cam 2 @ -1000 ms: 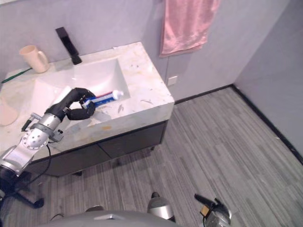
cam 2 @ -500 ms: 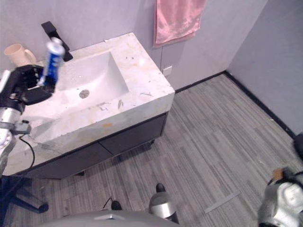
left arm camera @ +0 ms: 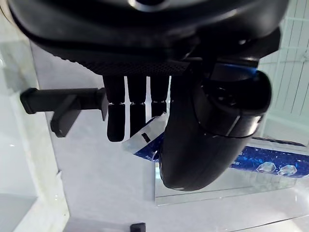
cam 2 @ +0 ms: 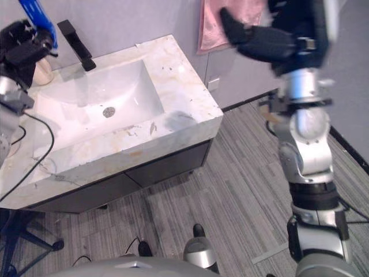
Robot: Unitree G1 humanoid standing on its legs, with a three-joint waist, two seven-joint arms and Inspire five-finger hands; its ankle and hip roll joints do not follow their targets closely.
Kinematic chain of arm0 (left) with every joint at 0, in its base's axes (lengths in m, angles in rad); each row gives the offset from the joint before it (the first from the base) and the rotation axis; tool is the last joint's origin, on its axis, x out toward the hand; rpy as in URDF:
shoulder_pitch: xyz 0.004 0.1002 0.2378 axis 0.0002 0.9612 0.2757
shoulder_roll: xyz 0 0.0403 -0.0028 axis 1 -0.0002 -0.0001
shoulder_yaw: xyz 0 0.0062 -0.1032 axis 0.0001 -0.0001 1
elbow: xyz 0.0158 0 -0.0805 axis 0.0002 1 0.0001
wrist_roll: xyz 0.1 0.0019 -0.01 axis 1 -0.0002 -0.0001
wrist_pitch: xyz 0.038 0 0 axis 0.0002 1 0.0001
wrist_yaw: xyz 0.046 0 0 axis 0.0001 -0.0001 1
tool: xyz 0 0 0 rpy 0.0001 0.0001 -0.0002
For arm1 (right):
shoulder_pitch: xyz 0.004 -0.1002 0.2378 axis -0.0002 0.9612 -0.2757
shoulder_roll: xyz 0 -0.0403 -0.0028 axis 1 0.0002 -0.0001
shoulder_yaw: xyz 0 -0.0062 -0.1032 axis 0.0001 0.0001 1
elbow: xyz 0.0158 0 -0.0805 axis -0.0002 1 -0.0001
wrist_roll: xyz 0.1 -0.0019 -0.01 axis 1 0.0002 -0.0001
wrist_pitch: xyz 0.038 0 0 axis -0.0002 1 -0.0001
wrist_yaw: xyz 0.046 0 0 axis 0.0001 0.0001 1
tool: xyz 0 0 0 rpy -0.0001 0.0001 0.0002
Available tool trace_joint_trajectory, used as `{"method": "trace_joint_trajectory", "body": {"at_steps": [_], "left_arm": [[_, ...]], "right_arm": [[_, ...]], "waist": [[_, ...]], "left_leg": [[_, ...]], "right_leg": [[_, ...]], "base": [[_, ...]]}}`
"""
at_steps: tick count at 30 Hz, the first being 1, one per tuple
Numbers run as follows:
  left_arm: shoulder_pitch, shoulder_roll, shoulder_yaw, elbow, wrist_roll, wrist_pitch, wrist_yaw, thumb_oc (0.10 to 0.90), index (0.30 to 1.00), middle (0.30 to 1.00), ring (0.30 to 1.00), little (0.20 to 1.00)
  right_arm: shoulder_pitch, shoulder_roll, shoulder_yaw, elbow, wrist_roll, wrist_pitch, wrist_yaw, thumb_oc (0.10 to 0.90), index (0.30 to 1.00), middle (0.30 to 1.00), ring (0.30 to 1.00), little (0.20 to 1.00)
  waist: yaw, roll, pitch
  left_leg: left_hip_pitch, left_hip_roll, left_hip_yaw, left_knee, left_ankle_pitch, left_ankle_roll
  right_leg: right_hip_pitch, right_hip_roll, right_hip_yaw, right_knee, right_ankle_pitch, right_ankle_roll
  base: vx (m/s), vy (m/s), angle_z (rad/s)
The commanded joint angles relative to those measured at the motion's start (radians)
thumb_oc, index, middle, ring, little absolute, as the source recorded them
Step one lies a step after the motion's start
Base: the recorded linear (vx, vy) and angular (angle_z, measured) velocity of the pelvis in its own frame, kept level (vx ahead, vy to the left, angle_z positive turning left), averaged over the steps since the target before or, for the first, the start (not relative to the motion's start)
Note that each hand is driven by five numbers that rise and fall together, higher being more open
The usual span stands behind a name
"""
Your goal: Organize the bathroom.
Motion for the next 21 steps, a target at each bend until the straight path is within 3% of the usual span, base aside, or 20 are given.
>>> {"method": "trace_joint_trajectory", "body": {"at_steps": [1, 7, 10, 21], "left_arm": [[-0.159, 0.116, -0.013, 0.035, -0.091, -0.109, -0.031, 0.400, 0.300, 0.300, 0.300, 0.300], [-0.287, 0.071, -0.149, 0.099, -0.119, -0.078, -0.053, 0.400, 0.300, 0.300, 0.300, 0.300], [-0.325, 0.048, -0.187, 0.116, -0.118, -0.066, -0.049, 0.400, 0.300, 0.300, 0.300, 0.300], [-0.430, -0.044, -0.302, 0.135, -0.130, 0.008, -0.047, 0.400, 0.300, 0.300, 0.300, 0.300]], "right_arm": [[-0.134, -0.053, 0.066, -0.016, 0.230, 0.108, 0.137, 0.800, 0.900, 0.900, 0.900, 0.900], [-0.293, -0.029, 0.199, 0.114, 0.400, 0.193, 0.173, 0.800, 0.900, 0.900, 0.900, 0.900], [-0.337, -0.032, 0.219, 0.168, 0.383, 0.179, 0.184, 0.800, 0.900, 0.900, 0.900, 0.900], [-0.460, -0.036, 0.290, 0.280, 0.406, 0.225, 0.176, 0.800, 0.900, 0.900, 0.900, 0.900]], "waist": [[0.015, -0.042, -0.165], [0.029, -0.062, -0.181], [0.030, -0.069, -0.186], [0.033, -0.081, -0.205]], "left_leg": [[-0.061, -0.040, -0.006, 0.074, -0.017, -0.032], [-0.040, -0.042, -0.016, 0.055, -0.024, -0.026], [-0.033, -0.043, -0.018, 0.046, -0.026, -0.023], [-0.008, -0.055, -0.038, 0.009, -0.034, -0.009]], "right_leg": [[0.024, 0.099, -0.065, 0.072, -0.118, -0.015], [0.023, 0.099, -0.076, 0.066, -0.114, -0.006], [0.020, 0.098, -0.078, 0.065, -0.111, -0.002], [0.004, 0.100, -0.065, 0.063, -0.100, 0.011]], "base": [[0.01, -0.010, 0.11], [0.03, -0.014, 0.16], [0.02, -0.015, 0.08], [0.01, -0.017, 0.16]]}}
